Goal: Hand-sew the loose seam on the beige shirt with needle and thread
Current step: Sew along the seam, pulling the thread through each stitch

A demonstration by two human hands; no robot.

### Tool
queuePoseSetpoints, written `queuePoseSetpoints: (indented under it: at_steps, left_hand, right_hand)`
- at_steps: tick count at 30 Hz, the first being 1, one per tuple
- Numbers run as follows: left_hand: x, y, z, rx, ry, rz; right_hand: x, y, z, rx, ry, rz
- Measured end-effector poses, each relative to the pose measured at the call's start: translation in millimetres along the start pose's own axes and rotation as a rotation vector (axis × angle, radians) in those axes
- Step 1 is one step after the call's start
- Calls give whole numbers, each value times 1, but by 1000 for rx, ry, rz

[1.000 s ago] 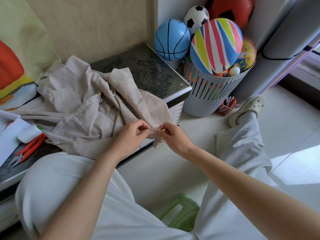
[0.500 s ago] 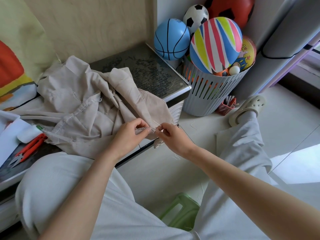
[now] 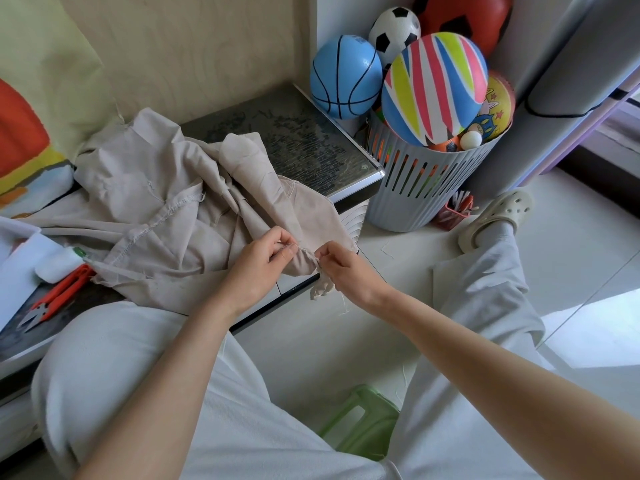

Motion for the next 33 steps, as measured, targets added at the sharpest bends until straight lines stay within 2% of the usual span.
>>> queuePoseSetpoints:
  at_steps: [10,20,27,33]
  left_hand:
    - [3,1,-1,2,-16,-13]
    - [5,4,0,2,-84,2]
    - [7,4,7,67,-120,-12]
    - [4,4,7,62,-164,-34]
  right_hand:
    - [6,-2,4,63,128,-18]
    - [10,0,5,69,148,-23]
    - [14,0,7,74,162,-67]
    - [13,-1,10,62,257,-47]
Point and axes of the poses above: each hand's wrist, its own y-axis towards the middle knuckle, its own z-axis out of the palm, x = y × z, the point moved 9 cm from there along y, towards the middle knuckle, and after that the axes turned 2 degrees about -y, right-handed, at the moved point
